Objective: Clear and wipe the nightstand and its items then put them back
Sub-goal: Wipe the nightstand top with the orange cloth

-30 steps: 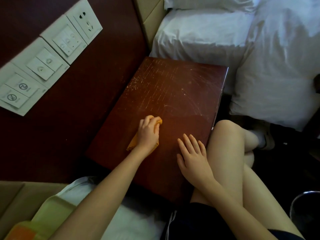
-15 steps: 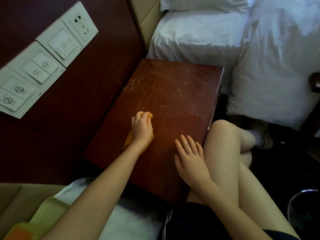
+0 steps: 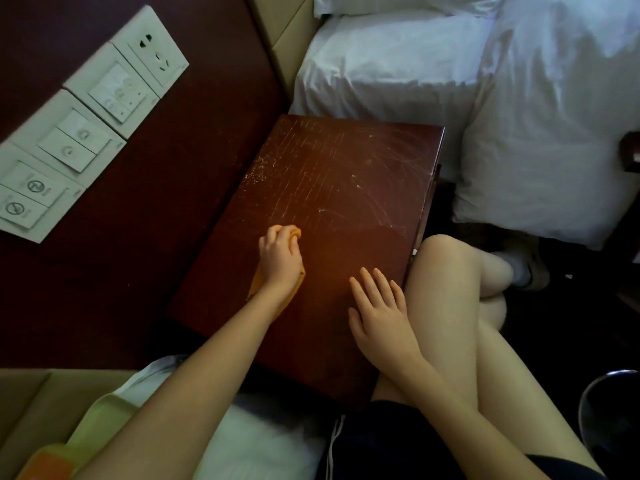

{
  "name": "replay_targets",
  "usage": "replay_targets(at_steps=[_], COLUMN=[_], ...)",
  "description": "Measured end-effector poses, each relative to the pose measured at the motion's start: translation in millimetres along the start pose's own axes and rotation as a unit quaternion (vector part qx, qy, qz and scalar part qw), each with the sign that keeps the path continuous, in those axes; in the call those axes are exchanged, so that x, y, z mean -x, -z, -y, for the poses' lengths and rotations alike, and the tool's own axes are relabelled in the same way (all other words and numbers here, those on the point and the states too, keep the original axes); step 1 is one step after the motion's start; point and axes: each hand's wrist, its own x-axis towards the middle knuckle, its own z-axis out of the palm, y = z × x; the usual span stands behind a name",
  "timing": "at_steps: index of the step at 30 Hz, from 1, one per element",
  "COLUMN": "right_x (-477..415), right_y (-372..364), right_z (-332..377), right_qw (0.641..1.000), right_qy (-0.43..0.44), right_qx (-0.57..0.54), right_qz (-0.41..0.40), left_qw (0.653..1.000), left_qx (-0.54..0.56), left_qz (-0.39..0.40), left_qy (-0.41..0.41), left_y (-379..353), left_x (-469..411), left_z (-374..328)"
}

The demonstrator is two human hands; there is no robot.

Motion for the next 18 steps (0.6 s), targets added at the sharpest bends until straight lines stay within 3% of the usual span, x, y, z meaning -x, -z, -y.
replay_targets(at_steps=[3,8,11,18], right_x=[1.0,0.6,1.3,1.6], right_y=[1.4,2.5,0.9,2.0], right_z=[0.2,0.5,-1.5,-1.1], right_qw=[1.0,1.0,1.0,1.0], right_qy=[-0.001,-0.002,-0.001,-0.004], right_qx=[0.003,0.017,0.014,0.019], right_qz=[0.004,0.007,0.01,0.01], left_qw=[1.0,0.99,0.983,0.999], left_qx=[0.005,-0.006,-0.004,-0.003], left_qz=[-0.003,0.057,0.081,0.019], left_qy=[0.002,-0.128,-0.165,-0.032], left_y=[-6.0,-11.9,-3.4,-1.0], left_x=[0.0,22.1,23.1,4.9], left_z=[-20.3,-26.8,-7.1,-12.9])
